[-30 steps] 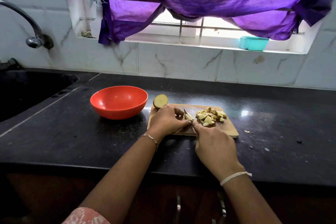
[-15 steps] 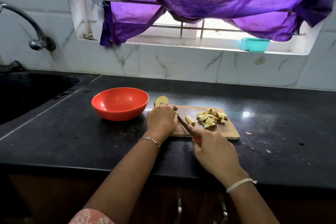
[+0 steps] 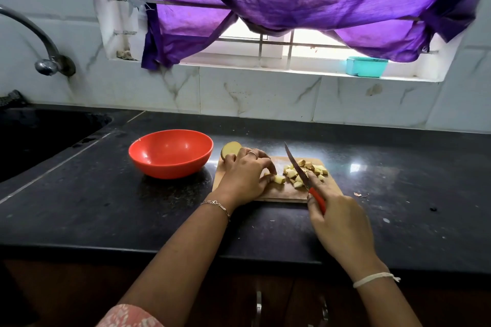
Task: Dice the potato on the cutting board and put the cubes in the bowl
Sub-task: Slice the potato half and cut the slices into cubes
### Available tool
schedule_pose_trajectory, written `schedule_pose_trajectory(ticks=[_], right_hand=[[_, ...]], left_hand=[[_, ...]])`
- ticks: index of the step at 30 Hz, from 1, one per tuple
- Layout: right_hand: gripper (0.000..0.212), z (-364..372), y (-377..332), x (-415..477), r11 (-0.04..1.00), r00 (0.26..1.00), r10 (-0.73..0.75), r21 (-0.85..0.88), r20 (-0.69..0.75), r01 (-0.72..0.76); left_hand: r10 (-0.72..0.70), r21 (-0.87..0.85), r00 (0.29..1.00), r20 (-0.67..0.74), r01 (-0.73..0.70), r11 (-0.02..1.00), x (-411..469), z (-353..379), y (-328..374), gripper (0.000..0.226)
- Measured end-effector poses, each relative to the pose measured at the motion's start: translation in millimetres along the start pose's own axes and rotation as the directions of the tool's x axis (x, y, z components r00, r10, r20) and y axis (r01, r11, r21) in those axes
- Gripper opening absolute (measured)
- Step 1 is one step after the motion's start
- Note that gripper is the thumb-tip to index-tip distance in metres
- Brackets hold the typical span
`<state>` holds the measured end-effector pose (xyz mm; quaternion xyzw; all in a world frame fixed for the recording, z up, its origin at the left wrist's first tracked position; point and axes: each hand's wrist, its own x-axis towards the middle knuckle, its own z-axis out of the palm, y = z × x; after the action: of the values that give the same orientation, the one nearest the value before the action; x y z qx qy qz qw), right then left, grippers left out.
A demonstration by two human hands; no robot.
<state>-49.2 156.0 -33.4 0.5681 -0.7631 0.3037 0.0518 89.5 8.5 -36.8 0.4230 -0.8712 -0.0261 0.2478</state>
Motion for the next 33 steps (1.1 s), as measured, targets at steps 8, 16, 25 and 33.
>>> schedule_pose_trajectory(ticks=[8,16,25,33], right_hand=[[0.05,9,2,-3,0.999,0.999,-0.029,-0.016,-0.012,0.029],[0.047,11,-1,-5,0.992,0.998,-0.068,-0.102,0.009,0.069],[0.056,7,-4,-11,0.976,0.993,-0.094,-0.189,0.07,0.106],[0.056,9,-7,-10,0.951,0.988,-0.124,-0.273,0.096,0.146]], left_hand=[[-0.041,-0.081,0.999,-0.019,0.04,0.996,-1,-3,5,0.015],[-0.056,0.055,0.987,-0.15,0.065,0.996,-4,-1,2,0.022],[-0.057,0.015,0.99,-0.128,0.06,0.998,-5,1,8,0.025],[-0.111,-0.099,0.989,-0.101,0.101,0.99,-1,6,7,0.02]])
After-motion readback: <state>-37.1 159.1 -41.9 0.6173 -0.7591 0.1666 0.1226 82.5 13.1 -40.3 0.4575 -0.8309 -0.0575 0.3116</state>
